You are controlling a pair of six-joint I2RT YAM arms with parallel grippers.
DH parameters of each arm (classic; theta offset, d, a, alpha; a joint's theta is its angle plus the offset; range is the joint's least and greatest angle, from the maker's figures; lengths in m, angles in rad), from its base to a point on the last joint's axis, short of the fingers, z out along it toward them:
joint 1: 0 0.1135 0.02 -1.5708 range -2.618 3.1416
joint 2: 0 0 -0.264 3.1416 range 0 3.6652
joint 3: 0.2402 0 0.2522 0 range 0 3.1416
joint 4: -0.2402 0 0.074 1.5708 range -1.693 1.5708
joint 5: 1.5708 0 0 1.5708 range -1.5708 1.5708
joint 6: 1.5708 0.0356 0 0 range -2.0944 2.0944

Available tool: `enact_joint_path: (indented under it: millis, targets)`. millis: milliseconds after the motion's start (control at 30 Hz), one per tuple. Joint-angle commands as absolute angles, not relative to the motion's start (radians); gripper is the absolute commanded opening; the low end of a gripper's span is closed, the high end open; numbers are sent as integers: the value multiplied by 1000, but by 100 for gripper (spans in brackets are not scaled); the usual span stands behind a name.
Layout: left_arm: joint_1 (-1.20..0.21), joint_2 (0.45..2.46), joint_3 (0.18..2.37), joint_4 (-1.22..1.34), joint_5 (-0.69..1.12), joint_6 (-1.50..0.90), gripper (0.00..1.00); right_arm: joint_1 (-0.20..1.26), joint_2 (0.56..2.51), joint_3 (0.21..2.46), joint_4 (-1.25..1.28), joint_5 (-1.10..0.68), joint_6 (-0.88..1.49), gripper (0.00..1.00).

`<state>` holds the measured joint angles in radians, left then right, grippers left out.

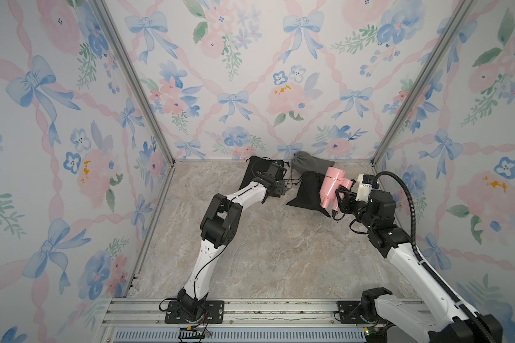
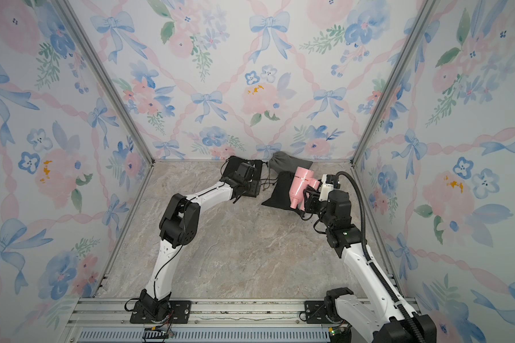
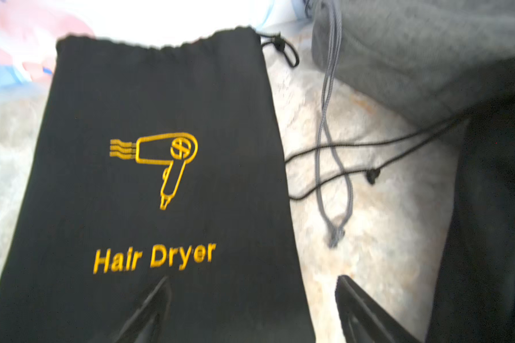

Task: Pack away hair dryers
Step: Adjust the drawstring bag at the center of the board.

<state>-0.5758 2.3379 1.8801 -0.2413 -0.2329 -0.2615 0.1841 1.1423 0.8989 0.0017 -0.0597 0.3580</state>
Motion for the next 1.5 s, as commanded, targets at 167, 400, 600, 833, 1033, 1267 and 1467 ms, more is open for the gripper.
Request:
enact_joint_path:
  millis: [167, 400, 600, 833, 1033, 1267, 1467]
  targets:
    - [-595, 2445, 1967, -307, -342, -224, 87, 174, 1134, 942, 40, -91, 344, 24]
    - [-603, 2459, 1959, -306, -343, -231, 78, 175, 1133, 938, 50, -101, 348, 24]
    - [-602, 2451, 1929, -306, -327, -232, 45, 175, 1129, 937, 59, -109, 357, 24]
    - [-585, 2395, 1846, -314, -241, -196, 13, 175, 1128, 940, 71, -122, 368, 24]
    - [-556, 2225, 1634, -313, -210, -173, 0, 174, 1119, 928, 96, -138, 389, 24]
    - [-534, 1907, 1287, -312, -166, -223, 0, 204, 1105, 911, 114, -145, 403, 24]
    - [-496, 1579, 991, -372, -169, -234, 12, 256, 1076, 891, 101, -116, 389, 25]
